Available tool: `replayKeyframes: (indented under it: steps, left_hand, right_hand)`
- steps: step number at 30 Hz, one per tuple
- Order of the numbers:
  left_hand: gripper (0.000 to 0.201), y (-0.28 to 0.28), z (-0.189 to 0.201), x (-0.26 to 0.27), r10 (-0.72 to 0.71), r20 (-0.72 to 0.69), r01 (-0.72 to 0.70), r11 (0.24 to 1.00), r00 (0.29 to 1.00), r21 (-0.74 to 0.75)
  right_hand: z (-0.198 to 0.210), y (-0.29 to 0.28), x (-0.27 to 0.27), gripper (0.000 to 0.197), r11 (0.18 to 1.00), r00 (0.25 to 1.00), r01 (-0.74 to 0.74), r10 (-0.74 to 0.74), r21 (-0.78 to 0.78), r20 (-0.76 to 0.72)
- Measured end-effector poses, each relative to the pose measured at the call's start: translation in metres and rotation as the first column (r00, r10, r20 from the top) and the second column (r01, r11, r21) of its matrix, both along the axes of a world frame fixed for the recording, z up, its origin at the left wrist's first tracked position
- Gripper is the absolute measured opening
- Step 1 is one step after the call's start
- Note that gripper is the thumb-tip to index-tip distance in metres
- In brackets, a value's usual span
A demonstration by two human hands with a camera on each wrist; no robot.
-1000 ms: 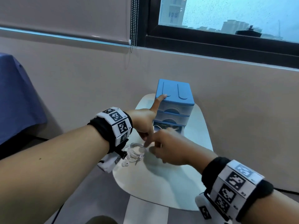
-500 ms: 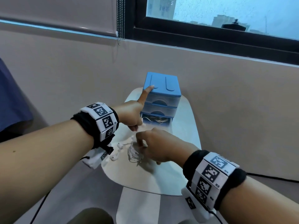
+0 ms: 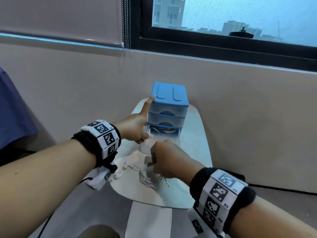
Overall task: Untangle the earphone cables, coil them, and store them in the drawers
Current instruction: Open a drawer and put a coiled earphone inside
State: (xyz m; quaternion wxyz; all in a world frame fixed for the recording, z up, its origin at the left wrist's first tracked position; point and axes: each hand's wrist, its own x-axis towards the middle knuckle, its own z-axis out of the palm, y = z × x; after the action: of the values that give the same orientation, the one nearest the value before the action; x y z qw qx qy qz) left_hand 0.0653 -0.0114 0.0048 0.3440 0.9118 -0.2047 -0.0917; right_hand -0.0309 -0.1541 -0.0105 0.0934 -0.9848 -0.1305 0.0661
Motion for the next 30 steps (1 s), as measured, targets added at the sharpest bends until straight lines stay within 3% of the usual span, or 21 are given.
replayKeyframes:
  steps: [2,7,11,16,21,24,27,30]
  left_hand:
    - [0.128,0.000,0.000,-0.001,0.003,-0.010,-0.003,1.000,1.000,-0.011]
    - [0.129,-0.001,0.002,-0.001,0.002,-0.033,-0.003,1.000,0.999,-0.022]
    - [0.131,-0.003,0.001,0.000,0.001,-0.046,-0.003,0.999,0.999,-0.044]
    - [0.126,-0.004,-0.001,-0.002,0.002,-0.062,-0.003,1.000,0.998,-0.019]
    - [0.130,-0.003,0.000,-0.002,0.005,-0.037,-0.006,1.000,0.999,-0.028]
    - [0.131,-0.002,0.000,-0.003,0.009,-0.045,-0.010,1.000,0.999,-0.024]
    - [0.131,-0.003,0.001,-0.003,0.003,-0.047,-0.004,1.000,0.999,-0.020]
    - [0.131,-0.004,0.002,-0.003,-0.007,-0.048,0.007,1.000,0.999,-0.017]
  right_hand:
    - [0.014,-0.007,0.000,0.010,1.000,1.000,0.009,-0.010,0.008,0.023]
    - [0.064,-0.031,0.011,0.011,0.945,0.980,0.129,-0.167,0.299,0.104]
    - [0.096,-0.042,0.026,0.010,0.844,0.922,0.180,-0.324,0.506,0.213]
    - [0.111,-0.052,0.049,0.014,0.653,0.848,0.216,-0.494,0.726,0.192]
    - [0.081,-0.059,0.068,0.013,0.575,0.834,0.300,-0.546,0.761,0.084]
    - [0.044,-0.062,0.074,0.011,0.575,0.847,0.365,-0.531,0.732,-0.005]
    - [0.013,-0.062,0.072,0.006,0.620,0.851,0.442,-0.517,0.649,-0.085]
    - [-0.004,-0.060,0.071,0.009,0.716,0.845,0.461,-0.535,0.524,-0.012]
